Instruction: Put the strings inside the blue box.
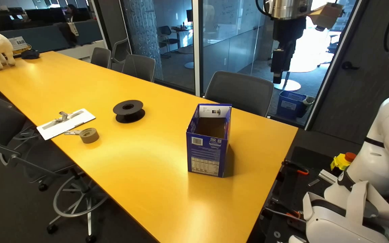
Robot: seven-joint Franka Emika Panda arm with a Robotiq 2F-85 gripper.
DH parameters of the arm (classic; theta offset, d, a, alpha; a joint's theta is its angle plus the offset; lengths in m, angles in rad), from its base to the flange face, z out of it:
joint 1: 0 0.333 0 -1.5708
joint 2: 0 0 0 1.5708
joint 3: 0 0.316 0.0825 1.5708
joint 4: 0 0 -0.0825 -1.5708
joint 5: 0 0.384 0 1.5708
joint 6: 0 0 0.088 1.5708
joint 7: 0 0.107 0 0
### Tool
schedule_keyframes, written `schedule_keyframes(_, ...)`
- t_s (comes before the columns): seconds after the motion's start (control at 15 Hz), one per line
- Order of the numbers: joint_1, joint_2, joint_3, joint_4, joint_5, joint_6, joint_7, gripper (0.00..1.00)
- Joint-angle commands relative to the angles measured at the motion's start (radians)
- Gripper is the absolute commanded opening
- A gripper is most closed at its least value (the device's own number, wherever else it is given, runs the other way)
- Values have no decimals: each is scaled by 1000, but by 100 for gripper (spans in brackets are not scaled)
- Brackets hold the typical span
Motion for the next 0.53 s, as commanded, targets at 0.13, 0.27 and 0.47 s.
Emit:
schedule_keyframes(0.13, -3, -161, -14, -94, 39, 33, -7, 100)
schedule_keyframes(0.27, -6, -183, -23, -101, 41, 36, -13, 100)
schedule_keyframes(0.47, -11, -201, -32, -113, 39, 47, -13, 100)
